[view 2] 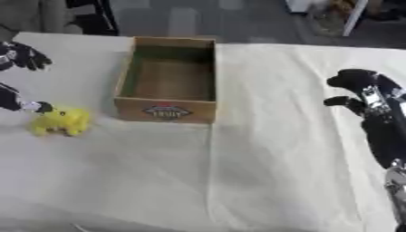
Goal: Pick up objects on the table and place them in the box.
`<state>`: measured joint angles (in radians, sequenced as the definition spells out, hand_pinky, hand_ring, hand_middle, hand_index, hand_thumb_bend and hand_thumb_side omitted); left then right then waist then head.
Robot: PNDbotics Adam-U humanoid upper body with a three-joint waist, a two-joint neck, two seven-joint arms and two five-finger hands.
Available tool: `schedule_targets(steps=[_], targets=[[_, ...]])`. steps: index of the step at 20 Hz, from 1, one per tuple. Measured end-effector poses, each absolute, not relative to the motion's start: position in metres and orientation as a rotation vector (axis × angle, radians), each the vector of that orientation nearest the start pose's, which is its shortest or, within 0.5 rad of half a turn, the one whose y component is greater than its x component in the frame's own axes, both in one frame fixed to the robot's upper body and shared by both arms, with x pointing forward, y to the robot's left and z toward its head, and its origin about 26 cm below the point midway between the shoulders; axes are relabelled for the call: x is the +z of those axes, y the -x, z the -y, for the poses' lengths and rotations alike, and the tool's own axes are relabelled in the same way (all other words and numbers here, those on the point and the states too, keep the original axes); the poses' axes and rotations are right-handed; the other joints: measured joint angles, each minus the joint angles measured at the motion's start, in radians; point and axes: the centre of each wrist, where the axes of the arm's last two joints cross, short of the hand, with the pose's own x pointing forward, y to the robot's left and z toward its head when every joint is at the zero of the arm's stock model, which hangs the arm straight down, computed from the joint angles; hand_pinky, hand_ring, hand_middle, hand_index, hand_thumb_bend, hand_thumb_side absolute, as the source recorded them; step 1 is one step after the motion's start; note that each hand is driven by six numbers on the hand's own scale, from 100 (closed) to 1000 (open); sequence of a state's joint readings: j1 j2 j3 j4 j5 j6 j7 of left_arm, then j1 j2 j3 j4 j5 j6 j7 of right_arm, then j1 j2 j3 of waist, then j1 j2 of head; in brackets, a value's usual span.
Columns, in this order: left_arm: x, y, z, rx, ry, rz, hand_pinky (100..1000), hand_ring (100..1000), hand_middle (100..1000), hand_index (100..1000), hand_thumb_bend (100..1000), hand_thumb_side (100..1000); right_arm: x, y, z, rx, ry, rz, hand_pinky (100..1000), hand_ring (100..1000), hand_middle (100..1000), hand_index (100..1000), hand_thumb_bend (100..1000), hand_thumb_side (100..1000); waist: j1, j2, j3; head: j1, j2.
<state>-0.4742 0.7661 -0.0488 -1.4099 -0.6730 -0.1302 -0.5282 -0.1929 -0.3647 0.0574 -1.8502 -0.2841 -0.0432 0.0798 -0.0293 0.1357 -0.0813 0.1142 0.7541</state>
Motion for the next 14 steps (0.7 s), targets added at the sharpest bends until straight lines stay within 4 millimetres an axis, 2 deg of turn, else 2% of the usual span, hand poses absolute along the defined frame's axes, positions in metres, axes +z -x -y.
schedule_targets(steps=[8, 14], targets=[[0.177, -0.388, -0.397, -1.554, -0.862, 1.081, 729, 687, 650, 808, 772, 323, 0.134, -0.306, 0.273, 0.32, -0.166, 2.023, 628, 801, 651, 729, 100, 636, 0.003, 0.0, -0.006, 0.006, 0.0], [0.165, -0.395, -0.397, -1.592, -0.83, 1.023, 722, 673, 631, 799, 758, 329, 0.134, -0.306, 0.273, 0.323, -0.168, 2.023, 628, 801, 651, 729, 100, 638, 0.003, 0.0, -0.01, 0.007, 0.001]])
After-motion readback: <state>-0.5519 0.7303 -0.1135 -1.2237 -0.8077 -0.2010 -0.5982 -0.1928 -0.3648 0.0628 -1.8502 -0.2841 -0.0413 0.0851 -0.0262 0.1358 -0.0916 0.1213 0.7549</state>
